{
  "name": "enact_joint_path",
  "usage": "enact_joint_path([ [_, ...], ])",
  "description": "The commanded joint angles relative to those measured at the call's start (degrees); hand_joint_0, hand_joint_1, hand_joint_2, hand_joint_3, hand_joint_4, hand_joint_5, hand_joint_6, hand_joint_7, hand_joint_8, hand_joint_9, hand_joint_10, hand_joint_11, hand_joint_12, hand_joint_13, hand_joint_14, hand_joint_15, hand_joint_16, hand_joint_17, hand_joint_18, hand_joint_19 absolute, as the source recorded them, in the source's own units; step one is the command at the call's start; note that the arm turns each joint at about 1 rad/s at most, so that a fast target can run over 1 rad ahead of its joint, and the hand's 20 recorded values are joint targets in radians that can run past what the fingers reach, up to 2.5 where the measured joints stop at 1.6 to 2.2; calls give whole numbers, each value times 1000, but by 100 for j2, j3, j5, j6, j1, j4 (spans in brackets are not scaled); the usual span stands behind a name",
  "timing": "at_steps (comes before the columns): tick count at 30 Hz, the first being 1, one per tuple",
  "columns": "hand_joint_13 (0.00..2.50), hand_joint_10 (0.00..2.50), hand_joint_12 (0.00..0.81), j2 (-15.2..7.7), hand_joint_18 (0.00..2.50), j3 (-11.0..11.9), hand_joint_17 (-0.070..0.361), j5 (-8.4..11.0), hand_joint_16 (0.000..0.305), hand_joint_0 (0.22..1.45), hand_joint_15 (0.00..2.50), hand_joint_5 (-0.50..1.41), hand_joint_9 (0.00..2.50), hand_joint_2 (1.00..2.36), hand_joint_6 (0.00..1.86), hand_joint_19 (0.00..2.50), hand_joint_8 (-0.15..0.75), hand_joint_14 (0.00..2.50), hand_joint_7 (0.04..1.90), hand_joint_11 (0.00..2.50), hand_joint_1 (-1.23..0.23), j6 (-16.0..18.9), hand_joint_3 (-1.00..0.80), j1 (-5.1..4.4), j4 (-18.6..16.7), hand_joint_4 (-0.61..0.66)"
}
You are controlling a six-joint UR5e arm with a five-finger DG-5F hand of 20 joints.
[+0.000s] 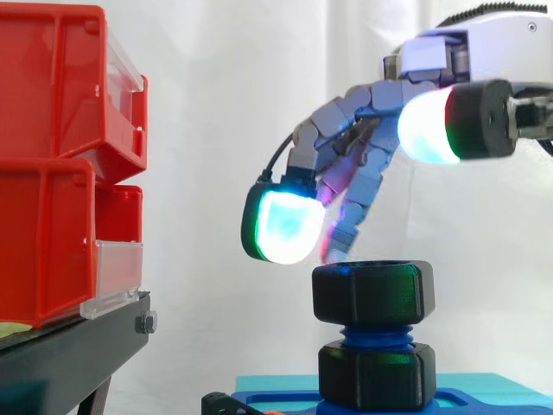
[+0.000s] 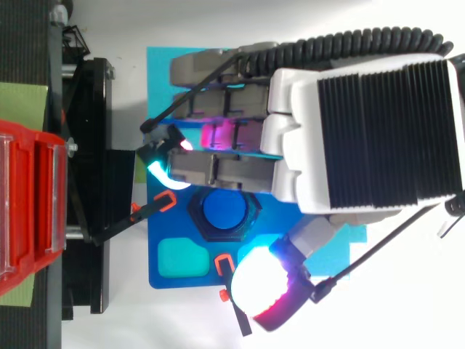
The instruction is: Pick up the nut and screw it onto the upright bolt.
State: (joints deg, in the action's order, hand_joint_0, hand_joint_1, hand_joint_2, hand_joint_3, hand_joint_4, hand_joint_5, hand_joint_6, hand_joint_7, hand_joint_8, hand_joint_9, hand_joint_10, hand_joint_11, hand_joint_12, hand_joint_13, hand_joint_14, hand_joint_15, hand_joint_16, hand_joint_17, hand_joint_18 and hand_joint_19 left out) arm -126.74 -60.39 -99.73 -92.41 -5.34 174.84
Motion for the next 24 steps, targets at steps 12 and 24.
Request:
enact_joint_path([
  [12,0,0,370,0,0,-43,106,182,47,427,0,-104,175,1000,502,0,197,0,708,0,3,232,-500,-275,-82,125],
  [24,0,0,368,0,0,-96,106,182,47,430,0,-82,204,1000,502,0,198,0,748,0,-6,355,-500,-292,-64,129],
])
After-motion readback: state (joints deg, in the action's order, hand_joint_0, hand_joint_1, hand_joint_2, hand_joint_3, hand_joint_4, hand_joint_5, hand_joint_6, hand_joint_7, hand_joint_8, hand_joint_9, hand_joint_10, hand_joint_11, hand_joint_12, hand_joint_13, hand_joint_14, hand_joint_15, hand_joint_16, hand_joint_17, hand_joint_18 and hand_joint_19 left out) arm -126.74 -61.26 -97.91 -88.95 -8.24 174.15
